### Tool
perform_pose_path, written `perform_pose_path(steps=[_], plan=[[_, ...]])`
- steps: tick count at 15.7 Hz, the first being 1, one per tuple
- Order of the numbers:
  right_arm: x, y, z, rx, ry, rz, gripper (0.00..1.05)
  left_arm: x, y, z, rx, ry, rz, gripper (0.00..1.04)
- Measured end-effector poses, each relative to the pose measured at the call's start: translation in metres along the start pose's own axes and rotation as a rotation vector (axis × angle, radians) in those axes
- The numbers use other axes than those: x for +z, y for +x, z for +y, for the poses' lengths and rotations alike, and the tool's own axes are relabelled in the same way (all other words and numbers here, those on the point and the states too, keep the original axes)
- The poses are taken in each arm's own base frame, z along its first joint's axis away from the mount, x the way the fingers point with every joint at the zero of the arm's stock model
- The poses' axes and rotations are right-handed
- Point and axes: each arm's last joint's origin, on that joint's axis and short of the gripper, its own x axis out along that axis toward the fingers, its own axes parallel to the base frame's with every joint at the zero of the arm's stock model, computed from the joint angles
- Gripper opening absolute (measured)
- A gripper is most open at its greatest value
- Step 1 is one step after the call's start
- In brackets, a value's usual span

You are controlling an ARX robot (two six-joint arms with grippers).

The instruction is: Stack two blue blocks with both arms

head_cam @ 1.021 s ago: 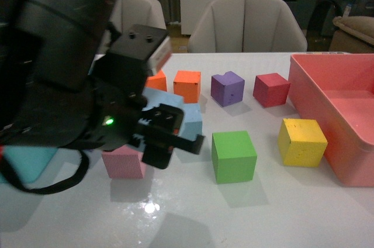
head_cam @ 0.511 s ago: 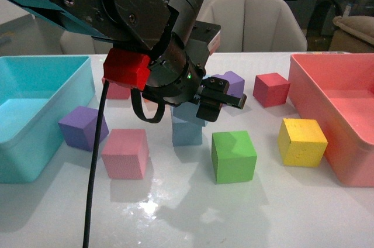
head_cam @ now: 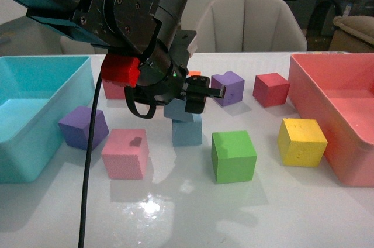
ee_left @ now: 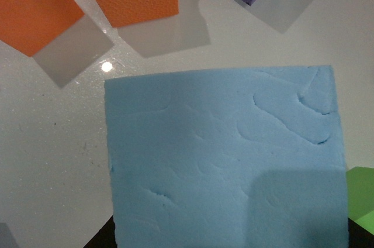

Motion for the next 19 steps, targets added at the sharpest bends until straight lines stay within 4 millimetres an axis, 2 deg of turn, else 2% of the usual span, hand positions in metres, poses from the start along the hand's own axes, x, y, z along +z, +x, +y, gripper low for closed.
perform_pose_path(steps=[7,8,9,10,11,12,19], plan=[[0.0000,0.0000,0.0000,0.000,0.000,0.000,0.98,-0.0031,0.0066,-0.0046,0.002,-0.008,-0.009,0.49],[0.0000,0.0000,0.0000,0.000,0.000,0.000,0.98,-0.0025,0.0068,-0.0046,0.005,-0.008,-0.017,0.59],[0.0000,0.0000,0.0000,0.000,0.000,0.000,0.98,-0.0012,0.0069,-0.0046,0.008,-0.009,-0.031,0.75],[0.0000,0.0000,0.0000,0.000,0.000,0.000,0.98,-0.0011,0.0069,-0.0046,0.008,-0.008,-0.032,0.83],[0.0000,0.0000,0.0000,0.000,0.000,0.000,0.98,-0.0010,0.0069,-0.0044,0.014,-0.006,-0.036,0.96],[0.0000,0.0000,0.0000,0.000,0.000,0.000,0.98,-0.0009,0.0069,-0.0044,0.015,-0.001,-0.038,0.99],[0.0000,0.0000,0.0000,0.000,0.000,0.000,0.98,0.0009,0.0036,-0.0038,0.030,0.007,-0.052,0.98]])
